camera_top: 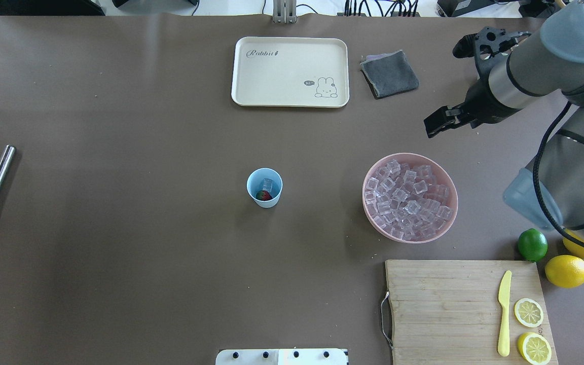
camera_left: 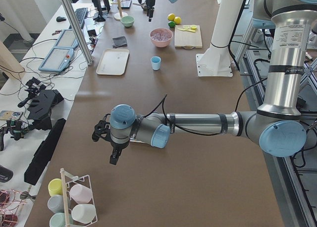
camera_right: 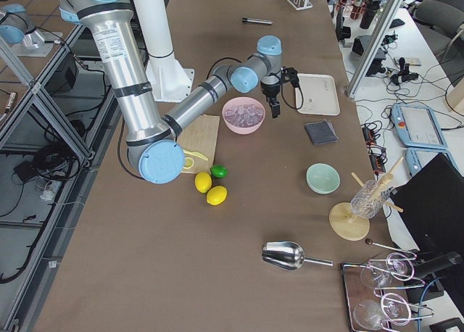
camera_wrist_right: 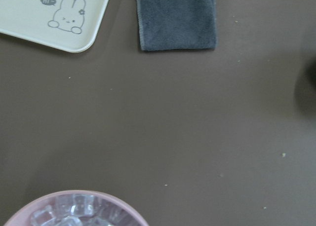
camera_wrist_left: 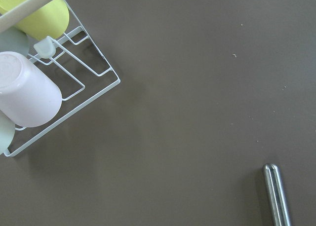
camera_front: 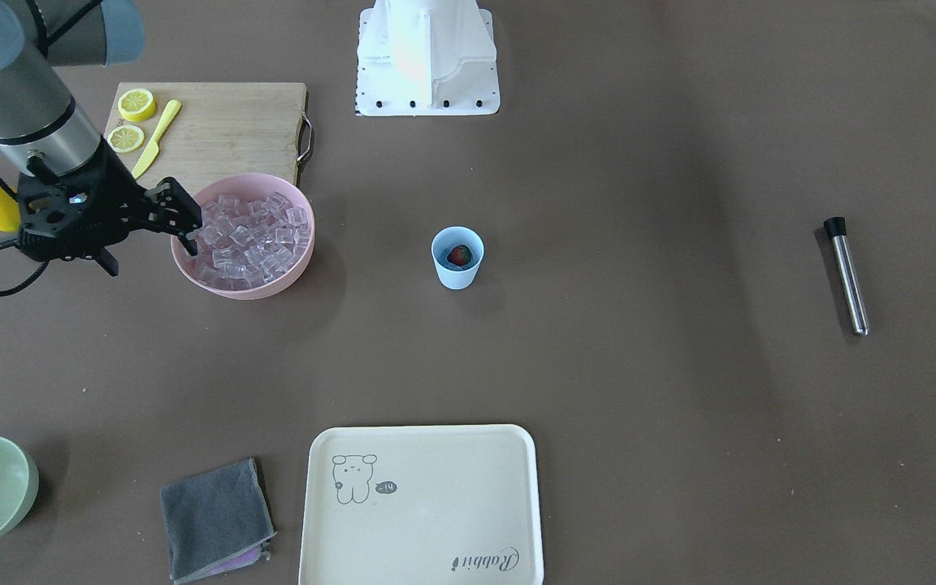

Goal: Mash ice and strawberries in cup
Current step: 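Move the right gripper over the pink bowl of ice cubes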

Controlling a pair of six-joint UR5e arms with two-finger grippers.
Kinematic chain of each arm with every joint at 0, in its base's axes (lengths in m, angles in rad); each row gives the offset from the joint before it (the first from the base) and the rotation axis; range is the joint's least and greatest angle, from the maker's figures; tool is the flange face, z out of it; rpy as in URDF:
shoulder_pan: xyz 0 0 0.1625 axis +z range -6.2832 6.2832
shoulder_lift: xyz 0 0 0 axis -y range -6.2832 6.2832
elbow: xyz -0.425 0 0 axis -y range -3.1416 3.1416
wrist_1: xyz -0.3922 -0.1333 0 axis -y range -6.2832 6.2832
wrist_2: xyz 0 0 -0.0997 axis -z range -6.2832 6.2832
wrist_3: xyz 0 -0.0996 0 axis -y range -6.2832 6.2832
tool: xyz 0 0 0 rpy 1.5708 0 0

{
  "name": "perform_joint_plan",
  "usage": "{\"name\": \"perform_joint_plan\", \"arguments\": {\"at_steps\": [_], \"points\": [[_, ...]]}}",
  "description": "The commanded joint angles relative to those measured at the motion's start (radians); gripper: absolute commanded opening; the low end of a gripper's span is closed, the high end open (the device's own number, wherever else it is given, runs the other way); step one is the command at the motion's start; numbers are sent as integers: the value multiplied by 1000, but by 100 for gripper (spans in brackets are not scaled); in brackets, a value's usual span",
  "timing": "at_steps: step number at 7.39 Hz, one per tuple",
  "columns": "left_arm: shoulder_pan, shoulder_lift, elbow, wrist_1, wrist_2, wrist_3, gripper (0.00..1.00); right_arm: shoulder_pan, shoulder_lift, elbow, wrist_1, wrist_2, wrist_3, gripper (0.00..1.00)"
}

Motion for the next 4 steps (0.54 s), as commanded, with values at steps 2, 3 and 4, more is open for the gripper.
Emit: {"name": "perform_joint_plan", "arguments": {"at_steps": [2,3,4], "points": [[0,3,-2,0,1,0,98,-175,5,61,-46,-129,321,99],[-2,1,-5,0,1,0,98,-200,14,67,-119,-135,459,99],[-5,1,-5,0,1,3,98,-229,17,67,-139,-146,520,99]]}}
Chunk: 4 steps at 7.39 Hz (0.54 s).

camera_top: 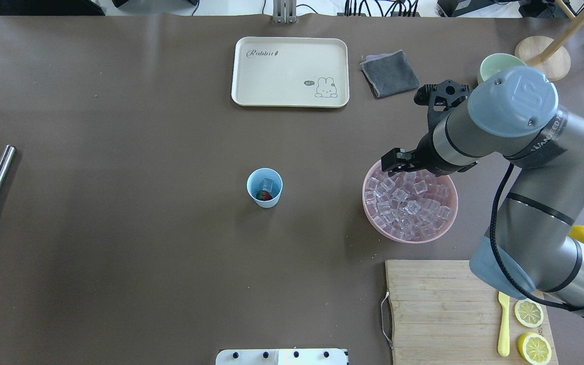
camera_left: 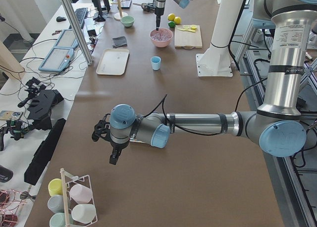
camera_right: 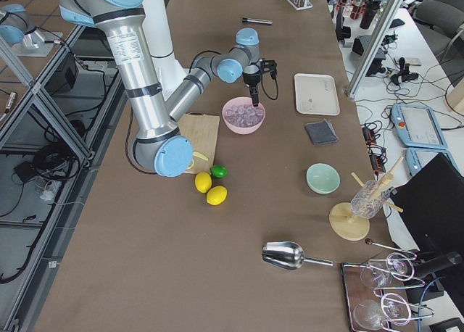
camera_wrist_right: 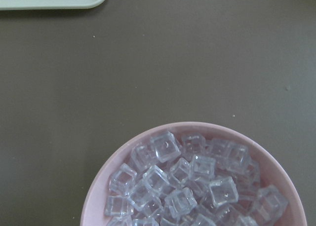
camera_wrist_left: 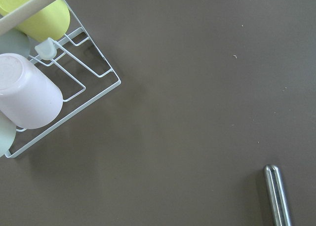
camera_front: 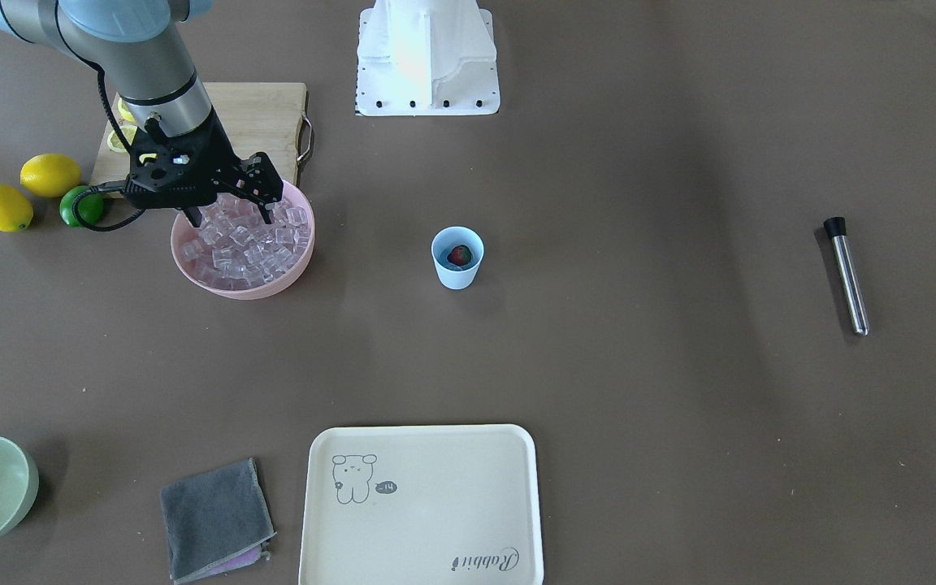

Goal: Mash ice and strawberries in cup
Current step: 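Move the right gripper over the pink bowl of ice cubes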

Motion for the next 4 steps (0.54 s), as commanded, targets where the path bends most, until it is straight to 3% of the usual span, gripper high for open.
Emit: {"name": "perform_joint_plan", "arguments": {"at_steps": [1,4], "points": [[-4,3,-3,-2,-1,4,98,-73,-4,12,-46,-64,196,97],[-4,5,-1,-18,0,4,98,-142,17,47,-184,-135,264,96]]}}
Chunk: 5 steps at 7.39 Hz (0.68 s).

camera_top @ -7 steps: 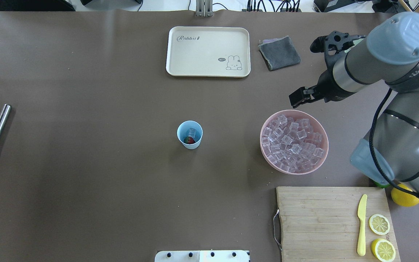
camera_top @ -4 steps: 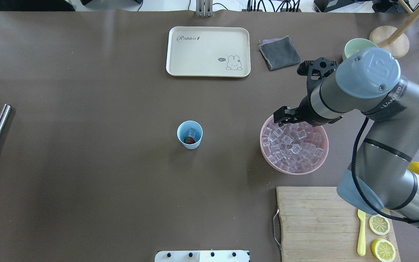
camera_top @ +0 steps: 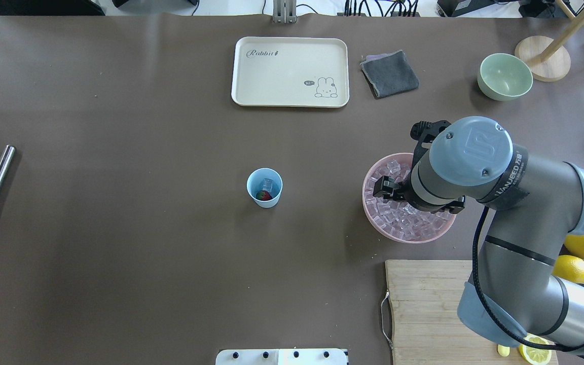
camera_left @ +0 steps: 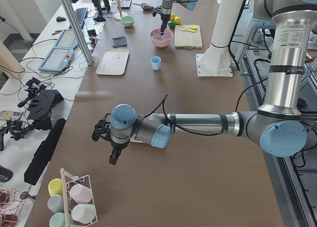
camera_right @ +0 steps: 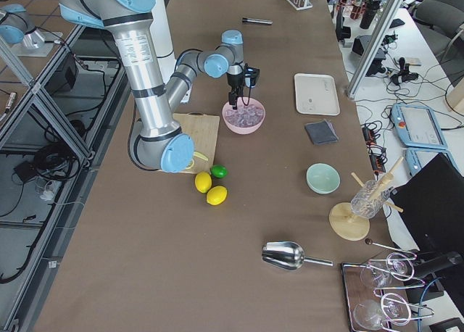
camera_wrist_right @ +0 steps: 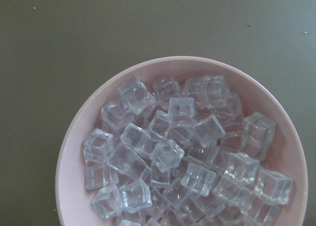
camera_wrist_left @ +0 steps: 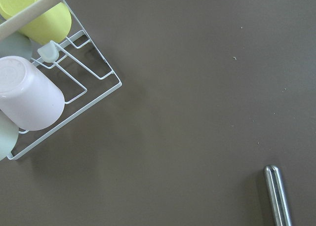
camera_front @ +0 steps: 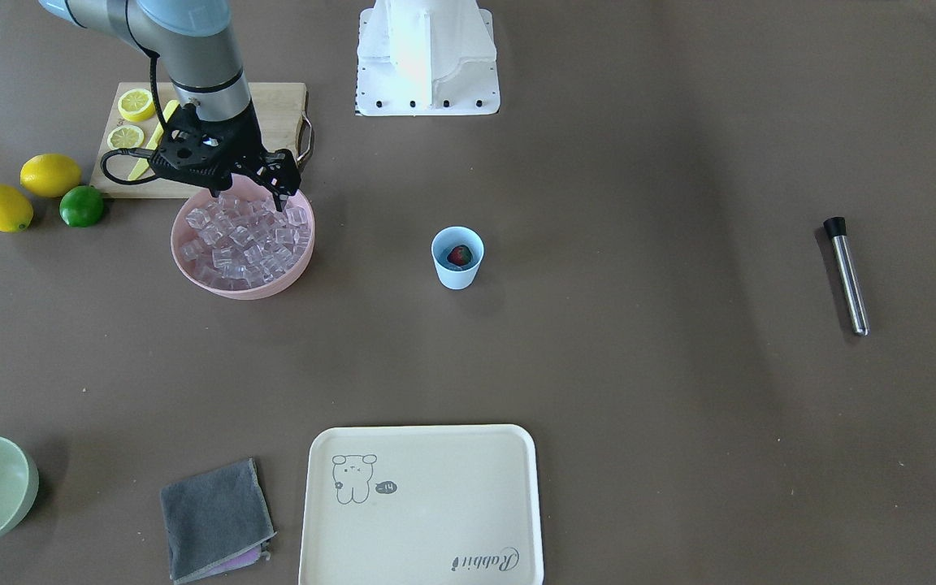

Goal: Mash ice and strawberries in cup
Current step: 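Move the right gripper over the pink bowl of ice cubes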

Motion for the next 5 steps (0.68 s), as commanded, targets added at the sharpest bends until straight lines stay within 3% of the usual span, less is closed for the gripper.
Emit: {"name": "perform_joint_plan", "arguments": {"at_steps": [1,5], "points": [[-3,4,-3,-5,-3,2,98,-26,4,4,-47,-40,22,91],[-3,10,-11,-11,-3,0,98,-63,16,-34,-58,-37,10,85]]}}
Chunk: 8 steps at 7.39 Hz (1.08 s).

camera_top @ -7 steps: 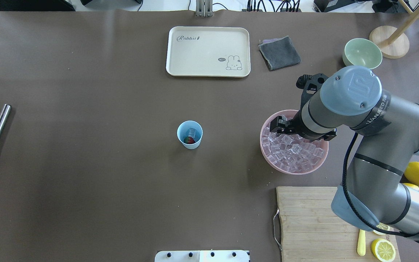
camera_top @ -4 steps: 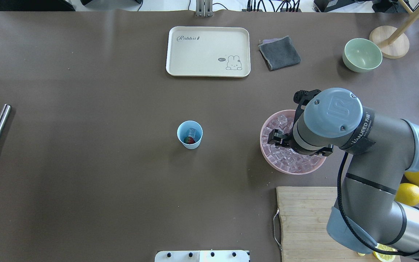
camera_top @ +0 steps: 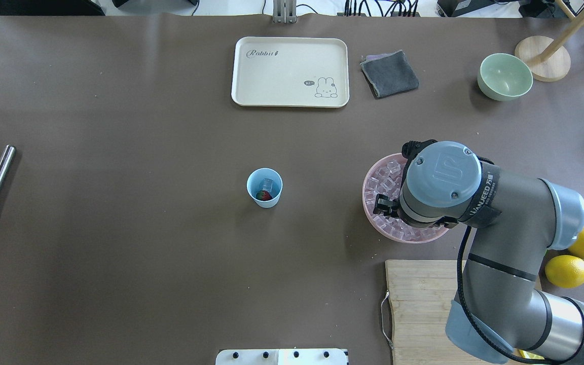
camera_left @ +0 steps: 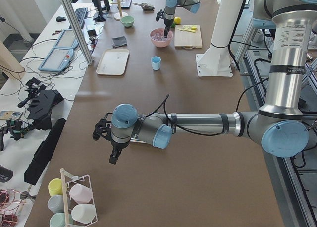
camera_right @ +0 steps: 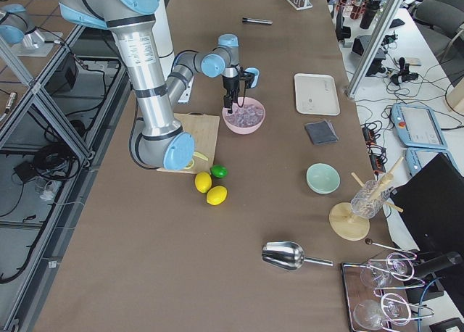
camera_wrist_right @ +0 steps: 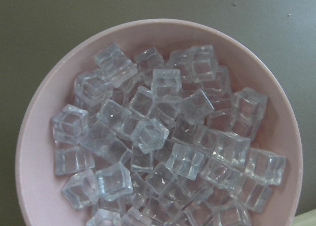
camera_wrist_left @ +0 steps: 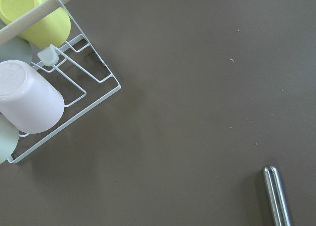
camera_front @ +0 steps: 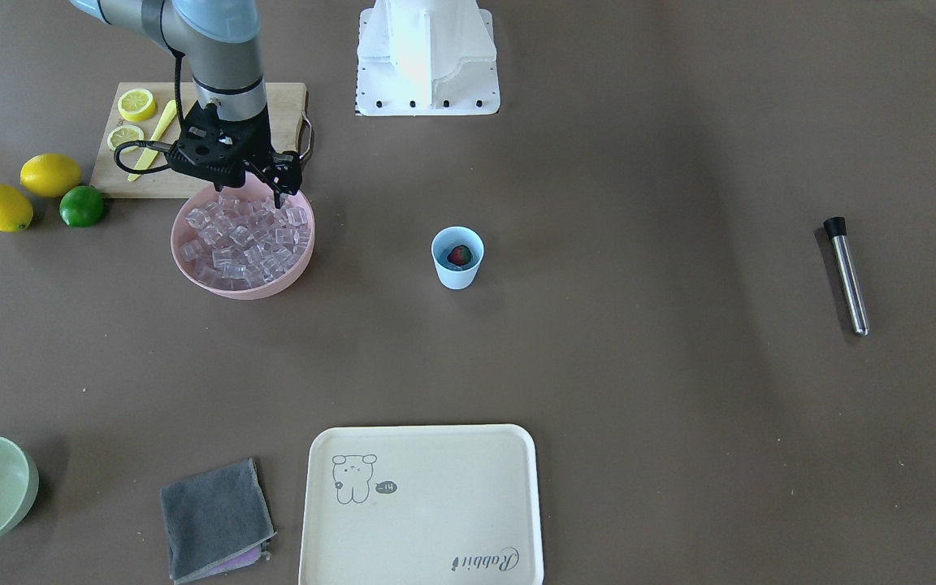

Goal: Mash ice and strawberries in cup
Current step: 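Lower the right gripper into the ice cubes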

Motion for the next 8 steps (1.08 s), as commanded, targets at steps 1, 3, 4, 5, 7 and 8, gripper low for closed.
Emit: {"name": "perform_joint_plan", "arguments": {"at_steps": [1,3,4,5,7,8], "points": [[0,0,-1,0,1,0,98,-11,9,-9,-1,4,-4,84],[-2,1,0,0,1,2,98,-23,9,-14,-4,4,-2,82],[-3,1,0,0,0,3,98,-27,11,-27,-1,4,-4,82],[-5,1,0,0,0,3,98,-25,7,-23,-1,4,-5,80],[-9,3,0,0,0,5,98,-37,7,-32,-1,-6,-7,75],[-9,12,-1,-2,-2,5,98,-42,9,-41,1,-9,-16,75]]}}
